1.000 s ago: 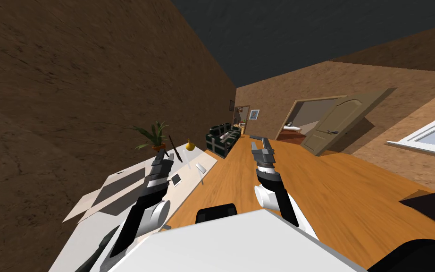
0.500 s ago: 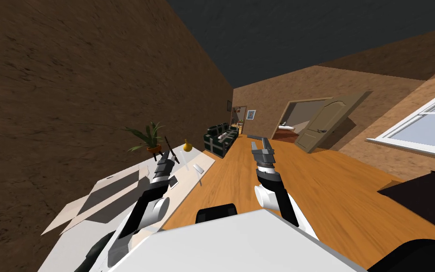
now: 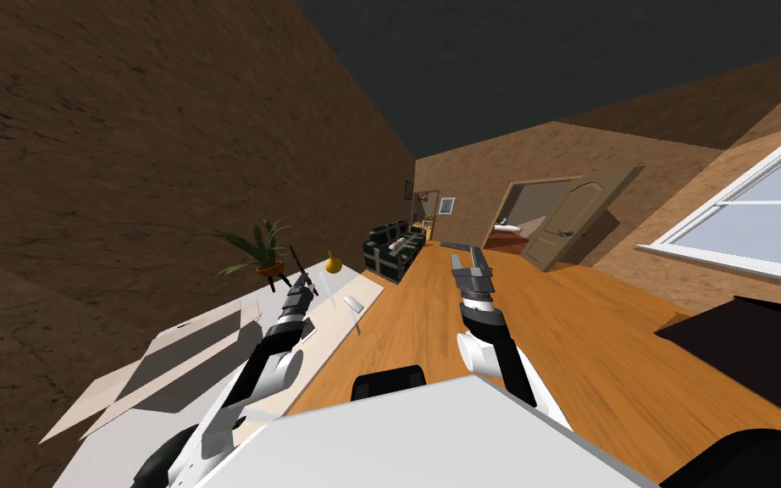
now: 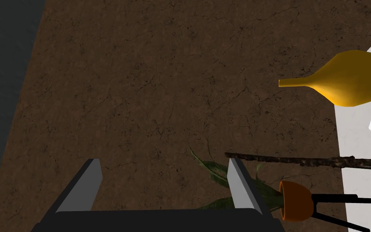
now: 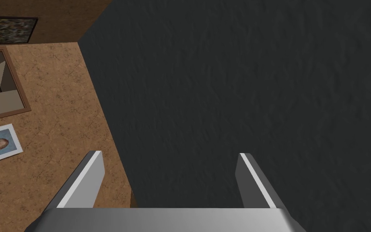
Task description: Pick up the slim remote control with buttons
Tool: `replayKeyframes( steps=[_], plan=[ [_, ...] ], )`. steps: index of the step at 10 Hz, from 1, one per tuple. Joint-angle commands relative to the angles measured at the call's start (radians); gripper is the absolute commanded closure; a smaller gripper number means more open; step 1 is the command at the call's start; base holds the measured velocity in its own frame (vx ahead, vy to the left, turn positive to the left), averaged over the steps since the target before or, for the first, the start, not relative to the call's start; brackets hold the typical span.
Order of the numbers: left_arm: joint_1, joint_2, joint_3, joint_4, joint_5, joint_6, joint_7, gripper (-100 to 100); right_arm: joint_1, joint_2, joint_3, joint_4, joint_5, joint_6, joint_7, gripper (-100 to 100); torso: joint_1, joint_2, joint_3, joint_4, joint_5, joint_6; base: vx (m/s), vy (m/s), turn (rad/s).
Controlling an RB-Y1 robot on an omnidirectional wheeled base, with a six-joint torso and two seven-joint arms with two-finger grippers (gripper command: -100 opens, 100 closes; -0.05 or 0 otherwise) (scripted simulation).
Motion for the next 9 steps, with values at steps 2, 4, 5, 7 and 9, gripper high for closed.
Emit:
replayKeyframes(
  steps=[2,4,5,7,9],
  plan=[
    [-0.034,0.013,0.016,0.058,0.020,0.044,-0.017,-100,0.000,0.000,0.000,0.000,0.000,0.000,0.000,0,0.000,0.000,0.000,0.000,0.000,0.000,-0.001,-0.012,-0.067],
    [-0.058,0.026,0.030,0.102,0.039,0.082,-0.032,-100,0.000,0.000,0.000,0.000,0.000,0.000,0.000,0,0.000,0.000,0.000,0.000,0.000,0.000,0.001,-0.011,-0.062],
    [-0.083,0.039,0.045,0.148,0.058,0.120,-0.047,-100,0.000,0.000,0.000,0.000,0.000,0.000,0.000,0,0.000,0.000,0.000,0.000,0.000,0.000,0.003,-0.013,-0.129],
    [-0.109,0.053,0.059,0.195,0.077,0.164,-0.064,-100,0.000,0.000,0.000,0.000,0.000,0.000,0.000,0,0.000,-0.001,0.000,0.000,0.000,0.000,0.005,-0.013,-0.092],
    [-0.135,0.066,0.072,0.244,0.096,0.207,-0.082,-100,0.000,0.000,0.000,0.000,0.000,0.000,0.000,0,0.000,0.000,0.000,0.000,0.000,0.000,0.005,-0.009,-0.074]
  ],
)
